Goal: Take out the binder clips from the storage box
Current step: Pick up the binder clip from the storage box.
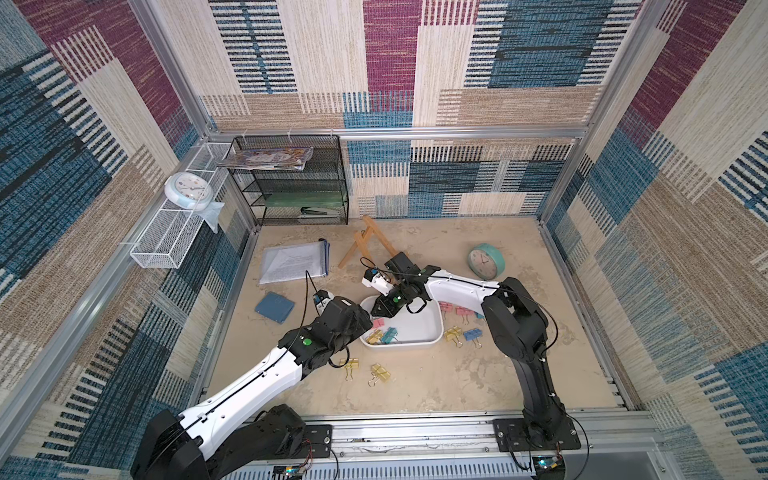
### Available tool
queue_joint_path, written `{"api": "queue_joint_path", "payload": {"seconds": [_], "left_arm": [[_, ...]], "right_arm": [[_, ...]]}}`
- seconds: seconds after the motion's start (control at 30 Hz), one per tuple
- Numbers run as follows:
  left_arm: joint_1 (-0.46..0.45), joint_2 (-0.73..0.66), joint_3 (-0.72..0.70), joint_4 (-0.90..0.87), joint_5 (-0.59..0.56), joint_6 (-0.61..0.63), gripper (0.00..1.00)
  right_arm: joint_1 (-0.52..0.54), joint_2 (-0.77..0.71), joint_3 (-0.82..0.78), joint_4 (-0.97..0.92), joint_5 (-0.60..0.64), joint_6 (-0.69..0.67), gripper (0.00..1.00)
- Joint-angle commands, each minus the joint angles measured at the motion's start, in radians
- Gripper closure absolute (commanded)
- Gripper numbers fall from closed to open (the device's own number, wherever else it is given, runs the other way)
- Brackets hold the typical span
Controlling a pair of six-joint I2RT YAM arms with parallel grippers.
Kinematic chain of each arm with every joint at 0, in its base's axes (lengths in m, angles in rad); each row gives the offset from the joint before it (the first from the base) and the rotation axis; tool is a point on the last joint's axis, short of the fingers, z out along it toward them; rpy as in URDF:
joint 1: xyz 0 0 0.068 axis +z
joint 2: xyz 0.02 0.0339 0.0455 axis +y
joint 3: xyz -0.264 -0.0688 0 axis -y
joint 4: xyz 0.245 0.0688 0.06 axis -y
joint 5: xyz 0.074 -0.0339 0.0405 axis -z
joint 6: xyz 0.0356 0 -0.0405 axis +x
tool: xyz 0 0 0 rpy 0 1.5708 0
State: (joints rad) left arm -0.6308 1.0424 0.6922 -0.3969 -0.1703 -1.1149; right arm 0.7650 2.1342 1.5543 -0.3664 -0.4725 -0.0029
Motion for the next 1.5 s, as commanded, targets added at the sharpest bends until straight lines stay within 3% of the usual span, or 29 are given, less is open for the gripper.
{"api": "queue_joint_path", "payload": {"seconds": [0.0, 0.33, 1.07, 1.37, 1.47], "left_arm": [[0.002, 0.006, 0.009, 0.017, 0.009, 0.005, 0.11], [0.003, 0.018, 0.016, 0.011, 0.015, 0.006, 0.11], [0.004, 0.016, 0.032, -0.009, 0.020, 0.005, 0.11], [0.003, 0.004, 0.033, -0.021, 0.012, 0.007, 0.11], [0.003, 0.005, 0.032, -0.023, 0.016, 0.006, 0.11]], "right_arm": [[0.001, -0.021, -0.011, 0.017, 0.017, -0.010, 0.84], [0.000, -0.035, -0.023, 0.037, -0.013, -0.008, 0.94], [0.000, 0.057, 0.018, 0.038, -0.100, -0.016, 0.73], [0.000, 0.060, 0.022, 0.050, -0.144, -0.013, 0.77], [0.001, 0.053, 0.016, 0.053, -0.155, -0.015, 0.83]]}}
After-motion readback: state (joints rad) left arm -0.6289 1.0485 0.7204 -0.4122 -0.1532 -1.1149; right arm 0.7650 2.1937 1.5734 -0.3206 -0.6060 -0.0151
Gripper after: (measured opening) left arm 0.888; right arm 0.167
